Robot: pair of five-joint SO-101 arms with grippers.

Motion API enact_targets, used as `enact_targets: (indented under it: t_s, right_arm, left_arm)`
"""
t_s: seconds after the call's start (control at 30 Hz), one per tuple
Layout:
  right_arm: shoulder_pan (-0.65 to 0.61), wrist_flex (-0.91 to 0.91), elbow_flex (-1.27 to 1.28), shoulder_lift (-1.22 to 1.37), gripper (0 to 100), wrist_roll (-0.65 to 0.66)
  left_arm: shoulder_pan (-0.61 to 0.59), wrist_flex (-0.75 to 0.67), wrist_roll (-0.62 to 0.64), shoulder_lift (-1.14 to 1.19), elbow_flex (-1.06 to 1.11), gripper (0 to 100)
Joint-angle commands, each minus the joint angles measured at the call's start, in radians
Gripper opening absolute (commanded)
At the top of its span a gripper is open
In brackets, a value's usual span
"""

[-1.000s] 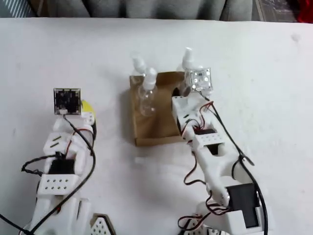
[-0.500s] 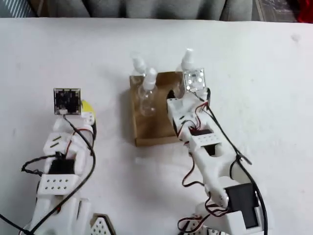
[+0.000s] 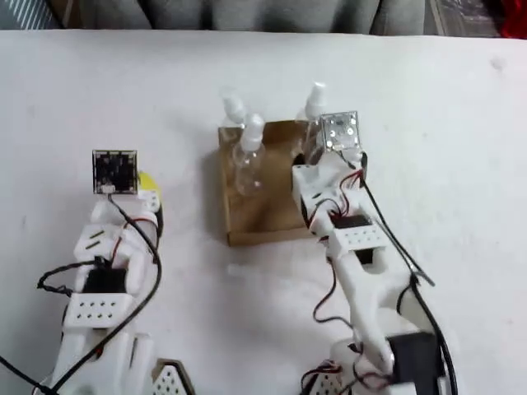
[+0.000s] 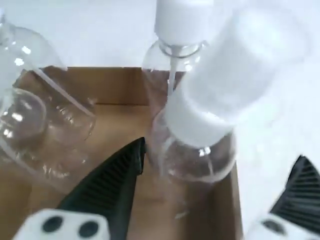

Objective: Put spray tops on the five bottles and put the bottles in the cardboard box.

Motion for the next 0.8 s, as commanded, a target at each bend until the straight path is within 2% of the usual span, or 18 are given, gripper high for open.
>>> enact_targets:
  t_s: [0.0, 0.2, 0.67, 0.77]
  right_arm:
    - [-0.028, 0.179, -0.04, -0.159, 36.9, 0.014]
    - [-0.07, 0.355, -0.043, -0.277, 36.9, 0.19]
    - [0.186, 0.895, -0.04, -0.561, 36.8, 0.204]
    - [0.234, 1.03, -0.04, -0.618, 32.6, 0.204]
  left_arm:
    - [0.002, -0.031, 0.012, 0.007, -0.005, 2]
    - [0.002, -0.031, 0.012, 0.007, 0.0, 2]
    - [0.013, -0.028, 0.012, 0.007, 0.002, 2]
    - [0.016, -0.023, 0.012, 0.007, 0.003, 2]
